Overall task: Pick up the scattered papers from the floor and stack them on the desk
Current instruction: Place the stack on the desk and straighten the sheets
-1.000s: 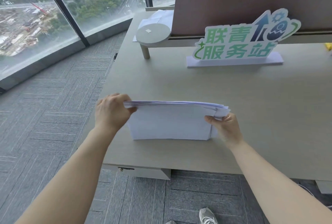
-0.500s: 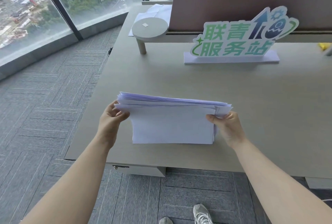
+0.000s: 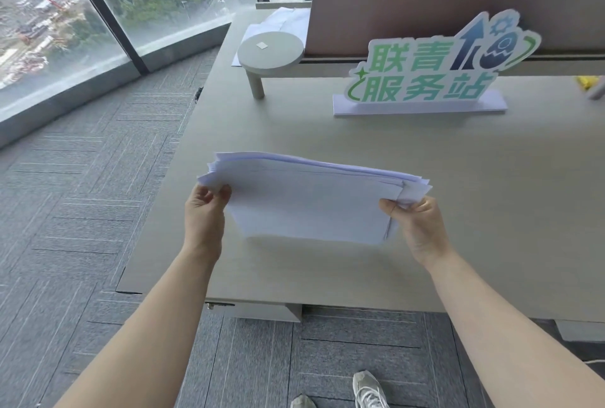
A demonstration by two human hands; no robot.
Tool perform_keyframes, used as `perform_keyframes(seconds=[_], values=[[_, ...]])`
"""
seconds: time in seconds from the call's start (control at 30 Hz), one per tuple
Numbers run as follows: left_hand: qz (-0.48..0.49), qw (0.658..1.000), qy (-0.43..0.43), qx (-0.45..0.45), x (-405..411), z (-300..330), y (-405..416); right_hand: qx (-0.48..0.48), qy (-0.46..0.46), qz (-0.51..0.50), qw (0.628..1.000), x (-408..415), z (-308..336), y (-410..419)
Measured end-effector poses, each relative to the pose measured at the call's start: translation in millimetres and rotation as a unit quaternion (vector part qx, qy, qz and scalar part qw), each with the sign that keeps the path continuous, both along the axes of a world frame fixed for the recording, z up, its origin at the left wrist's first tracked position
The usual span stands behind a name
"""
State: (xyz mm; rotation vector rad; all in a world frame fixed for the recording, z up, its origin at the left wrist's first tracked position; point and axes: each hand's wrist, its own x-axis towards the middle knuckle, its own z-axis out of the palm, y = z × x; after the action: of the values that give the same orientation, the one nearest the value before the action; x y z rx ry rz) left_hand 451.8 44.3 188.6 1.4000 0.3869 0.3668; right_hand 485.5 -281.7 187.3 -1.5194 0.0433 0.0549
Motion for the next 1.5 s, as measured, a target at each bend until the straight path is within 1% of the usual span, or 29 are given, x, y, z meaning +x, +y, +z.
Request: perform_keyframes(seconds=[0.07, 0.13, 0.17, 0.3, 0.4, 0.53, 0.63, 0.8, 0.9, 1.0, 1.13, 1.2, 1.27, 1.37, 1.5], values=[[-0.002, 0.999, -0.032, -0.021, 3, 7, -2, 0.003, -0.012, -0.009, 1.0, 2, 4, -1], [-0.008, 0.999, -0.043, -0.024, 3, 11, -4, -0.006, -0.018, -0.012, 1.0, 5, 4, -3], [-0.011, 0.999, -0.034, -0.018, 2, 12, -7, -0.009, -0.013, -0.008, 1.0, 5, 3, -5], [-0.005, 0.999, 0.051, -0.007, -3, -3, -15, -0.007, 0.026, 0.03, 0.999, -1, -8, -7], [0.002, 0.997, 0.076, -0.001, -2, -8, -19, -0.027, 0.01, 0.006, 1.0, 1, -12, -6], [-0.003, 0.996, 0.082, -0.015, 3, -5, -25, 0.01, 0.005, -0.016, 1.0, 4, -9, 8], [0.023, 0.997, 0.076, -0.006, 5, -4, -27, -0.005, 0.009, -0.01, 1.0, 3, -9, 18], [0.006, 0.998, 0.054, -0.026, 1, 0, -26, 0.009, 0.002, -0.02, 1.0, 4, -5, 21], [-0.004, 0.999, 0.036, -0.04, 1, 5, -29, 0.018, -0.039, -0.045, 0.998, 4, -1, 23], [0.009, 0.998, 0.042, -0.035, 3, 8, -30, 0.04, -0.058, -0.092, 0.993, 8, 5, 26], [0.07, 0.994, 0.067, -0.051, 9, 19, -34, 0.082, -0.031, -0.148, 0.985, 17, 12, 33], [0.095, 0.991, 0.085, -0.045, 13, 25, -37, 0.098, -0.014, -0.182, 0.978, 19, 17, 38], [0.105, 0.989, 0.092, -0.042, 15, 27, -40, 0.094, 0.005, -0.208, 0.974, 20, 19, 40], [0.111, 0.987, 0.107, -0.041, 16, 27, -41, 0.077, 0.009, -0.211, 0.974, 17, 18, 38], [0.106, 0.988, 0.109, -0.027, 13, 20, -39, 0.055, -0.005, -0.175, 0.983, 16, 11, 34]])
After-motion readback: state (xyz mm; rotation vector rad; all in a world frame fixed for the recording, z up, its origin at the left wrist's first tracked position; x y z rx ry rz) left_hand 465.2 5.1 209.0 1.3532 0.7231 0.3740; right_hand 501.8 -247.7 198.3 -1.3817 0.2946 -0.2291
